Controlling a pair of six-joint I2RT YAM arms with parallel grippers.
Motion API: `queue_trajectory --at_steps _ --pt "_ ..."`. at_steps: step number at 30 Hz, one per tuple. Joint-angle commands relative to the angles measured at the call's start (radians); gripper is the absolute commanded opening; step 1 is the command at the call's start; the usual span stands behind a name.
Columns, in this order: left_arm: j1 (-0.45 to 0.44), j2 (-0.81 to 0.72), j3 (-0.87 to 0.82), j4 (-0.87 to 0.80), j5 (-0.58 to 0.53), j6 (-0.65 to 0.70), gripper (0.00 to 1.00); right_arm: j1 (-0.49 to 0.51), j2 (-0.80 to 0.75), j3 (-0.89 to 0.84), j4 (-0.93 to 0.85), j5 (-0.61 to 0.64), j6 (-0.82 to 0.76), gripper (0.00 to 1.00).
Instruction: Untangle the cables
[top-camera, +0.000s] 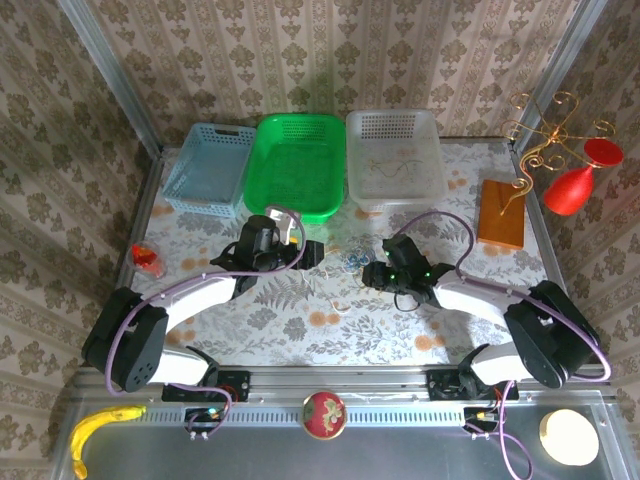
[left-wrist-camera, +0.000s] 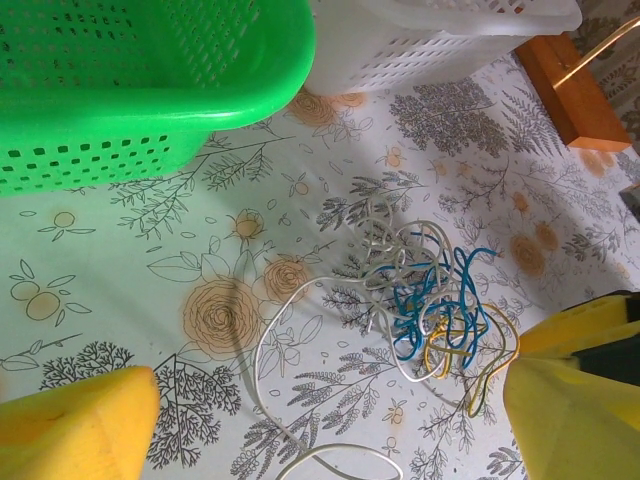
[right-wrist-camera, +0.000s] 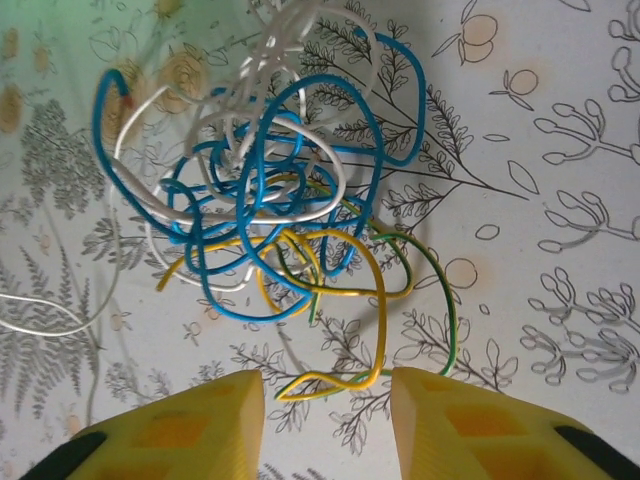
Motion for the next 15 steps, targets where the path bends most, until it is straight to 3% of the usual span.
queue_trajectory --at_steps 1,5,9,15 --pt "-0.007 0.005 0.031 0.027 0.003 0.014 0.9 0.006 0.051 0.026 0.03 0.03 -0.005 0.35" --pt "-0.007 0.005 0.03 0.028 0.005 0.014 0.91 0.006 0.082 0.043 0.034 0.03 -0.02 0.21" --pt "-0.008 0.005 0.028 0.029 0.006 0.018 0.91 0.006 0.088 0.064 0.034 -0.001 -0.044 0.0" --pt "-0.008 -0.004 0.028 0.012 -0.004 0.038 0.91 0.029 0.038 0.115 0.009 -0.095 -0.099 0.0"
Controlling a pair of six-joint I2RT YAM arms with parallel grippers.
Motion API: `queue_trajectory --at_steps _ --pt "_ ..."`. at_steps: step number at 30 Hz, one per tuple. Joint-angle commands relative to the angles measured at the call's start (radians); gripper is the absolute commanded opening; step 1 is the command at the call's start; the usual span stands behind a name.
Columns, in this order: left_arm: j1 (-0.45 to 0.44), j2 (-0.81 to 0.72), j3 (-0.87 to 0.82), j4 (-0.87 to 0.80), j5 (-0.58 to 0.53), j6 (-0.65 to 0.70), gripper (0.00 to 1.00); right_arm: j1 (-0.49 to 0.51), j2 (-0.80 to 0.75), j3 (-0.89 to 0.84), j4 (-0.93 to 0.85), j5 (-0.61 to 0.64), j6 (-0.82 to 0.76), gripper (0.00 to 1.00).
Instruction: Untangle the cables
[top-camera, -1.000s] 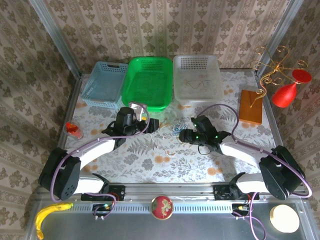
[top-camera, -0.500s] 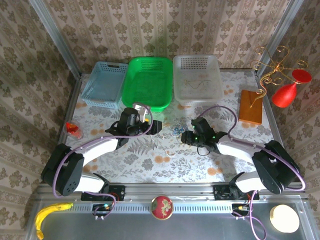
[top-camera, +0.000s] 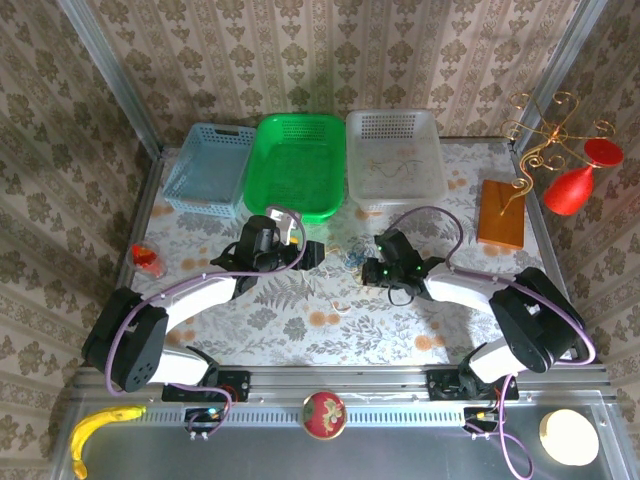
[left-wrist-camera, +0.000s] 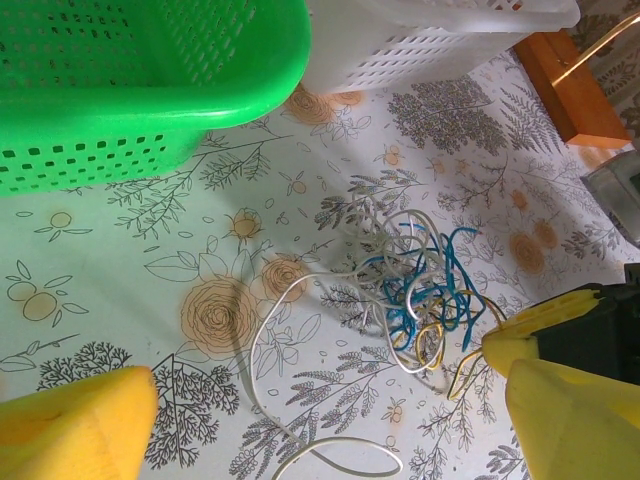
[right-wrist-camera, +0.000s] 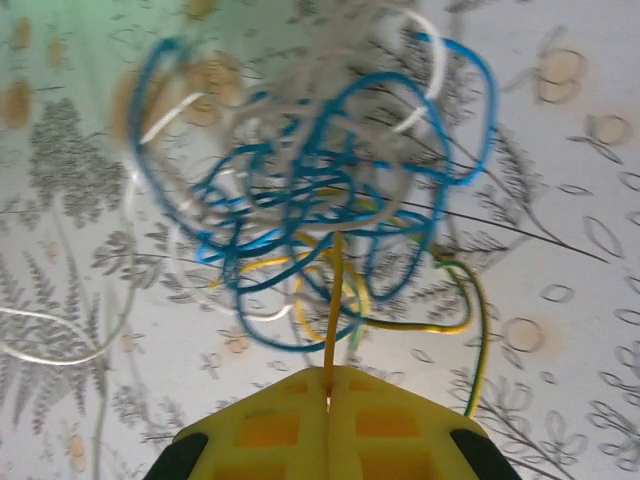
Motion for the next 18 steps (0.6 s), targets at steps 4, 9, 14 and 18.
queue_trajectory --at_steps 4,9,14,18 --pt "-0.003 -0.009 0.028 -0.001 -0.018 0.04 0.92 0.058 -0.079 0.102 -0.034 -0.132 -0.083 0.0" --pt "0.003 -0.016 0.028 -0.012 -0.029 0.043 0.92 0.082 -0.146 0.158 -0.055 -0.179 -0.099 0.0" --pt "0.013 -0.029 0.013 -0.018 -0.033 0.047 0.92 0.082 -0.187 0.171 -0.028 -0.204 -0.076 0.0" --pt "0.021 -0.047 -0.002 -0.017 -0.029 0.049 0.92 0.079 -0.183 0.164 -0.002 -0.21 -0.057 0.0"
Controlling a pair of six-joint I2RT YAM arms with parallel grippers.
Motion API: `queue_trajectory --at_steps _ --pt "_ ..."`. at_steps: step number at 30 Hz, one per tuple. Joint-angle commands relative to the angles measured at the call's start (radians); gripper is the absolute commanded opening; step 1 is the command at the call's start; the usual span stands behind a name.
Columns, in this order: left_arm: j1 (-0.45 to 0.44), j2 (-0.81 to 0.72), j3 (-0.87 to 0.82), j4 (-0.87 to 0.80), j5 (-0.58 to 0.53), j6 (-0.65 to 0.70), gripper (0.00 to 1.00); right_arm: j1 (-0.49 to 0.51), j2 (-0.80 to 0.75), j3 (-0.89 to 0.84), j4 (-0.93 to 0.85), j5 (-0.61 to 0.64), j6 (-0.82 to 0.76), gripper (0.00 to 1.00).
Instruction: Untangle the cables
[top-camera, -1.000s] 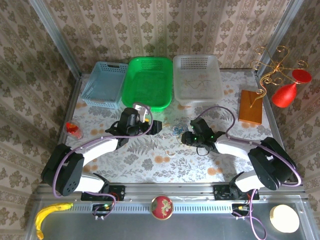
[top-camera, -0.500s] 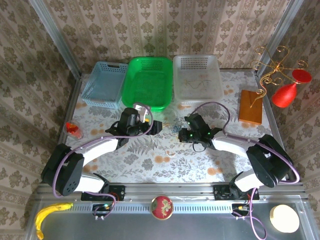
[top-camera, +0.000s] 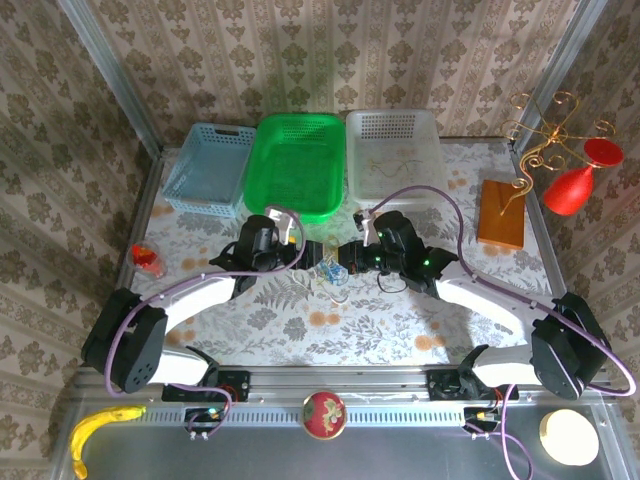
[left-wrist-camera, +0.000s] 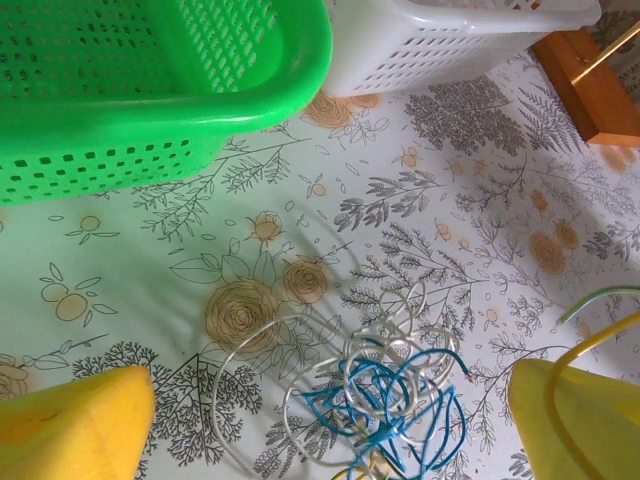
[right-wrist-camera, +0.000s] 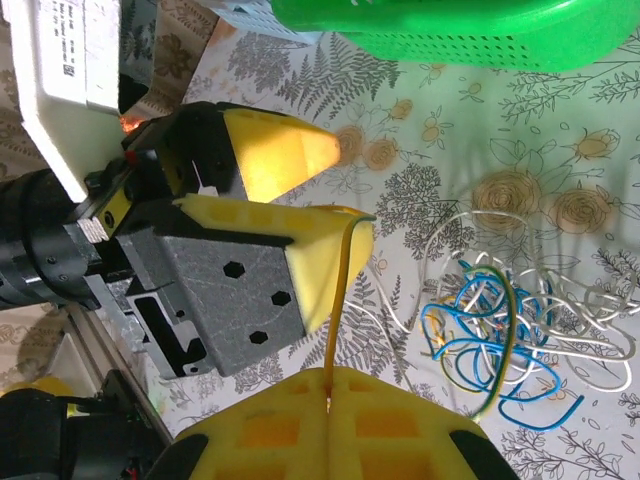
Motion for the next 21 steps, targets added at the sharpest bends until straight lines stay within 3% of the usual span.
queue_trajectory --at_steps 1,14,17,21 --pt "0.012 -0.043 -0.006 -0.003 -0.004 0.026 0.92 -0.002 -0.004 0.007 0.028 -0.031 0.021 0.0" --pt "0.05 -0.153 -0.097 0.09 0.082 0.021 0.94 -0.026 -0.024 0.004 0.058 -0.008 0.042 0.0" --pt "0.069 -0.175 -0.097 0.1 0.102 -0.028 0.95 -0.035 -0.03 0.001 0.053 -0.006 0.041 0.0" --pt "0.124 -0.193 -0.093 0.159 0.183 -0.192 0.96 -0.04 -0.034 -0.003 0.056 -0.007 0.045 0.0"
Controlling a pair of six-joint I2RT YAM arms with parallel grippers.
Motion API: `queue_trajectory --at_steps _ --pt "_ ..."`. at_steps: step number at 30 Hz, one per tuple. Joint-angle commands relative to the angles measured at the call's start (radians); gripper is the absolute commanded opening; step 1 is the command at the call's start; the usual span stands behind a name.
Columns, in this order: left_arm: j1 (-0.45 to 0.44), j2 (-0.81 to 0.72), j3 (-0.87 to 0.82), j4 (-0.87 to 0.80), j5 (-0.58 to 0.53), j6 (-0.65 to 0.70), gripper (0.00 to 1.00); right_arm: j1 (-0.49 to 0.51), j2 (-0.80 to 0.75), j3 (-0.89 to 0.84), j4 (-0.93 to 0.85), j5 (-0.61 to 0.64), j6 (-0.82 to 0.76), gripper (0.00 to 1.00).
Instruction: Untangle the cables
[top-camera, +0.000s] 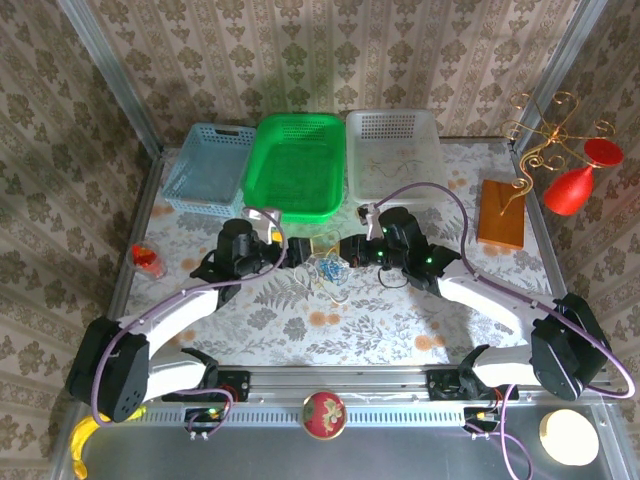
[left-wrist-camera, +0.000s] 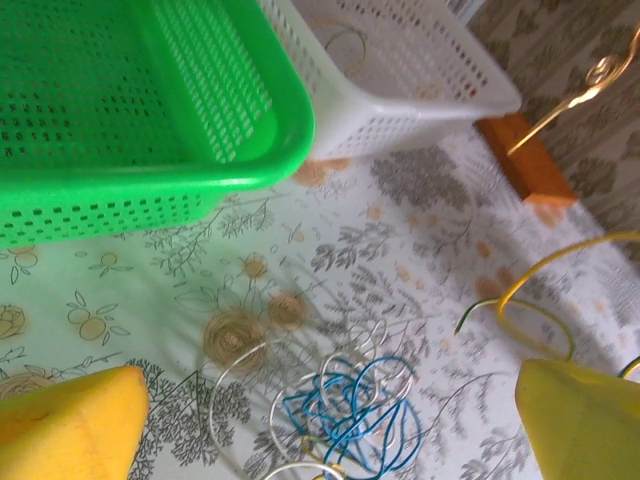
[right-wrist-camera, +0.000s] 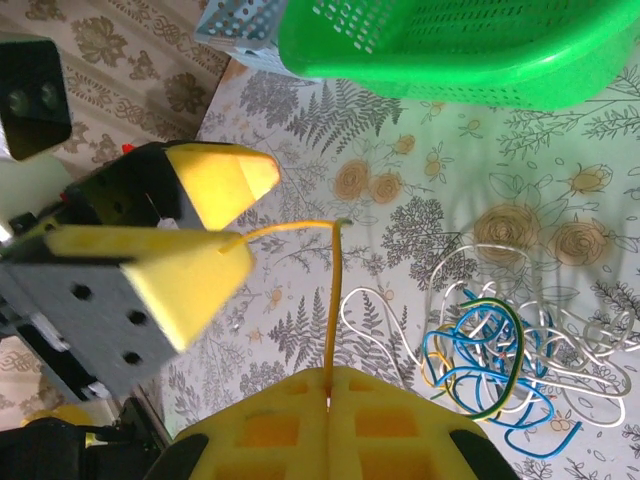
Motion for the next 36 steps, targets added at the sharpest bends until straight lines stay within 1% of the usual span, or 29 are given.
queue_trajectory --at_steps 1,7,10,13,15,19,28,36 --pt "0.036 -0.027 -0.006 0.113 0.093 -0.167 0.97 -0.007 -0.031 -0.005 0.008 0.004 0.016 0.0" --pt "0.046 0.016 -0.023 0.333 0.186 -0.389 0.95 -0.007 -0.029 -0.002 0.024 -0.006 0.025 0.0" --pt "0.045 0.068 -0.027 0.45 0.221 -0.474 0.9 -0.007 -0.029 0.001 0.028 -0.009 0.028 0.0" --pt "0.041 0.122 -0.039 0.555 0.226 -0.531 0.85 -0.007 -0.029 0.004 0.029 -0.009 0.029 0.0" --pt "0.028 0.147 -0.044 0.592 0.216 -0.545 0.83 -0.007 -0.031 0.005 0.029 -0.009 0.032 0.0" --pt "-0.006 0.182 -0.043 0.611 0.196 -0.53 0.79 -0.008 -0.03 0.005 0.031 -0.01 0.032 0.0" --pt "-0.046 0.201 -0.028 0.586 0.167 -0.487 0.71 -0.01 -0.032 0.003 0.036 -0.01 0.03 0.0" --pt "-0.071 0.223 -0.038 0.588 0.152 -0.475 0.67 -0.016 -0.037 -0.002 0.035 -0.008 0.032 0.0"
